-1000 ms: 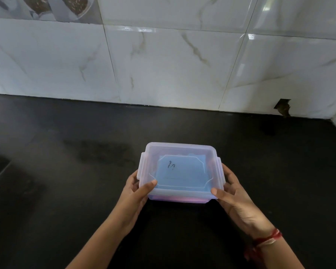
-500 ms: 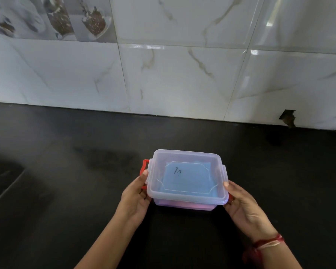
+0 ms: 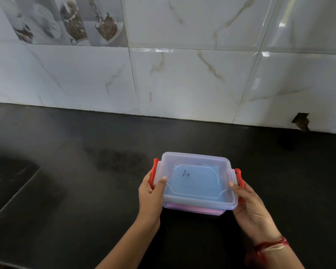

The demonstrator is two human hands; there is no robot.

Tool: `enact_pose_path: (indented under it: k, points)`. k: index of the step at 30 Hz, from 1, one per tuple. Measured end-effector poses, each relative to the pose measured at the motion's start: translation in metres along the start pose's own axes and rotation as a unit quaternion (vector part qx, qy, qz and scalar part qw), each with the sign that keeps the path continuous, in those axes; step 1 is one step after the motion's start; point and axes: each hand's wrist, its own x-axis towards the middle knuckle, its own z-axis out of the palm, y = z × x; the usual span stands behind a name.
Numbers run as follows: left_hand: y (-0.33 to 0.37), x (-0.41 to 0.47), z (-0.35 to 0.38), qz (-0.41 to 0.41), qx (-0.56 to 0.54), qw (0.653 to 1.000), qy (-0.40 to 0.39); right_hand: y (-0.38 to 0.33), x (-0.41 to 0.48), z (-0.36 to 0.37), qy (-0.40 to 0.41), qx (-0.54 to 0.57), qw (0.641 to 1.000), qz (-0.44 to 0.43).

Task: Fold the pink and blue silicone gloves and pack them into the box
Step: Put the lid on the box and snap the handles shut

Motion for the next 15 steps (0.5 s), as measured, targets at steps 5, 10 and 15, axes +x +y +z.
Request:
enact_pose_path:
  k: [5,10,15]
  points:
    - [-0.0006,-0.0009,0.0026,0.008,0.032,0.999,0.021,-0.0027,-0.0008,0.0010,-0.010,-0.020,1.000,0.003]
    - [-0.0012,-0.0045,0.0047,0.062,0.067,0.996,0.017,-0.0031,-0.0016,0.0022,-0.010,-0.032,0.999,0.002]
    - [0.0005,-0.0055,0.0027,0.096,0.199,0.975,0.003,-0.0041,-0.0022,0.0025,-0.001,-0.045,0.999,0.001]
